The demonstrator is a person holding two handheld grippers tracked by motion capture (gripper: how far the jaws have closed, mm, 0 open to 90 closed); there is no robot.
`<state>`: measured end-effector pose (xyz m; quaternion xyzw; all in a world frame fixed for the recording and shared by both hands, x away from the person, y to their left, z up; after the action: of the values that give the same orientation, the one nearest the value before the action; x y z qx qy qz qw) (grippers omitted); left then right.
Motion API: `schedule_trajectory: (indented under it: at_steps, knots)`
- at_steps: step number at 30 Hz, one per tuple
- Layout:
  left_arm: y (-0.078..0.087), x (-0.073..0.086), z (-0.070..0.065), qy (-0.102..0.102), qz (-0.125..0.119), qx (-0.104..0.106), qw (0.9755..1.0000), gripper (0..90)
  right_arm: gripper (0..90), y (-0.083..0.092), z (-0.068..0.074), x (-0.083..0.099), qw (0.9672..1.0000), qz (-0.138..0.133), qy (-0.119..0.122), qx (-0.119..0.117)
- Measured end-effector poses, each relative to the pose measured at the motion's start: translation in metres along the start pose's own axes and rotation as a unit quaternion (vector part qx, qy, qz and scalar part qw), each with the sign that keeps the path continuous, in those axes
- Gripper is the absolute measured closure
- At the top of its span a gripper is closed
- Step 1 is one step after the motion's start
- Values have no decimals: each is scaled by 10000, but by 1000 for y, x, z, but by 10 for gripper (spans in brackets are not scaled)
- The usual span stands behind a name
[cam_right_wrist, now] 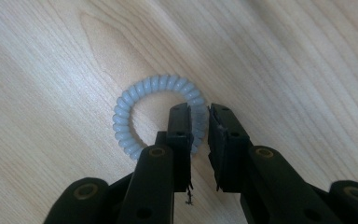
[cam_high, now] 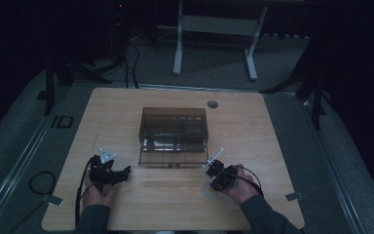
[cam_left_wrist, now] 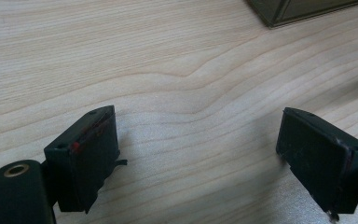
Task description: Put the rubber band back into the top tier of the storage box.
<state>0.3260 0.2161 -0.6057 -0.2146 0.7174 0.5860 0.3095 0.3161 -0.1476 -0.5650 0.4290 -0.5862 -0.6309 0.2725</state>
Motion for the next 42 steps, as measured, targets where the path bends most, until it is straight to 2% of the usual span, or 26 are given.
schedule_trajectory:
  at_steps: [17,23,33,42]
  knots:
    - [0,0,0,22,-4,-15,10000,127,793,-7,-1,0,9993,355,94,-108]
    - [0,0,0,22,-4,-15,10000,127,813,-7,-1,0,9985,493,242,-63]
    - [0,0,-1,34,-3,-38,10000,127,820,-7,-1,-1,9980,559,302,-54]
    - [0,0,-1,35,-2,-38,10000,127,820,-2,-5,-1,9983,500,284,-27]
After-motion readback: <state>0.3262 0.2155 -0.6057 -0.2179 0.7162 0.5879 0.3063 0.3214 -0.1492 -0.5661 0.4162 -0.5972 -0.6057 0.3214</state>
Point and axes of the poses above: each handheld gripper's, and its own axes: y roughly backward along the jaws, x roughly out of its underside, z roughly to its left, the point moved 5 cm from there along -y, roughly forward along the jaws, and after that the axes turned 9 degrees about y, right-handed, at the moved point
